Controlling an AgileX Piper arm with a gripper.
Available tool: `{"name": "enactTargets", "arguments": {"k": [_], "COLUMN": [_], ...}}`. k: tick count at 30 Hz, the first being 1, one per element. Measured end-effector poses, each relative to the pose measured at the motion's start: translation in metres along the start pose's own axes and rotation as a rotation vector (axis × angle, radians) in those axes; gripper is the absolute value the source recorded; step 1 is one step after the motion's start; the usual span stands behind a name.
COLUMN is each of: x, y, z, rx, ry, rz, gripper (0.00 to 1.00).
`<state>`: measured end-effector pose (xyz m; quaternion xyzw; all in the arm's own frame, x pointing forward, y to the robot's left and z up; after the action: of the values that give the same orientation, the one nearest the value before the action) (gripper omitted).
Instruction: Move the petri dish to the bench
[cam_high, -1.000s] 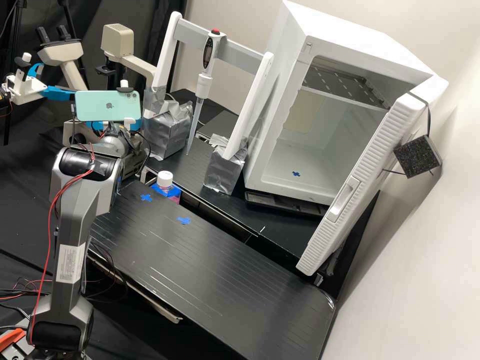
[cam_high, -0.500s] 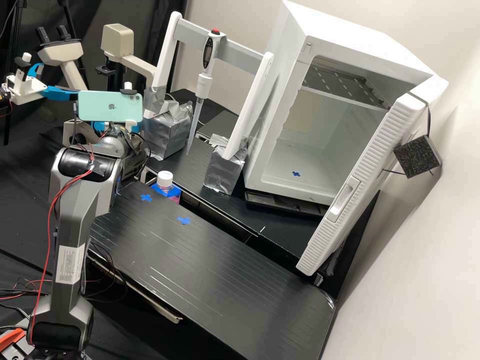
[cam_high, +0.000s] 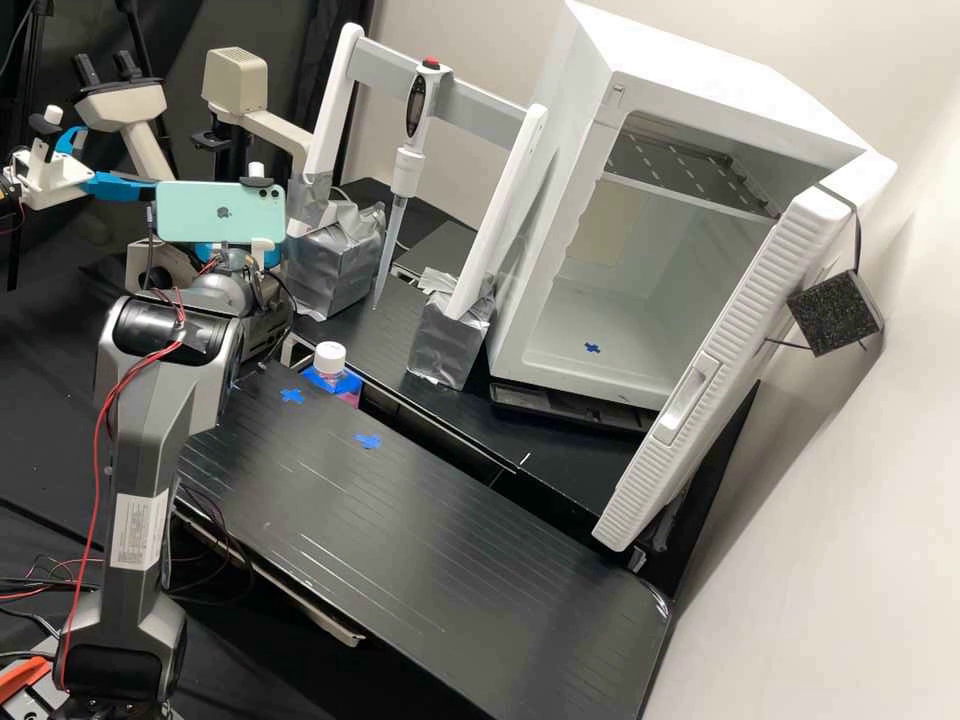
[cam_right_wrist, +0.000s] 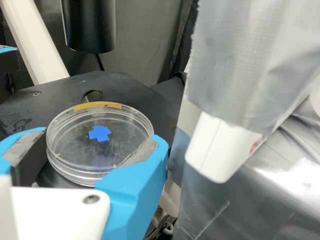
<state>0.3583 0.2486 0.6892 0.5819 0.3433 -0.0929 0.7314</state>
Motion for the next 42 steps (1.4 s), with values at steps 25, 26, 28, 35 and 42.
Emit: {"name": "enactTargets", "arguments": {"k": [25,26,28,35,42], "x": [-0.009,-0.01,-0.01,-0.01,-0.01], "y": [-0.004,-0.004,-0.004,-0.003,-0.003], "z": [-0.021,-0.022,-0.023,-0.023,-0.023], "rx": [-0.01,-0.009,-0.011,-0.014,0.003], "ry": [0.02,0.021,0.023,0.021,0.019], "rz": [-0.015,-0.014,-0.011,-0.009,-0.005], "gripper": [0.0,0.0,0.0,0.0,0.0]}}
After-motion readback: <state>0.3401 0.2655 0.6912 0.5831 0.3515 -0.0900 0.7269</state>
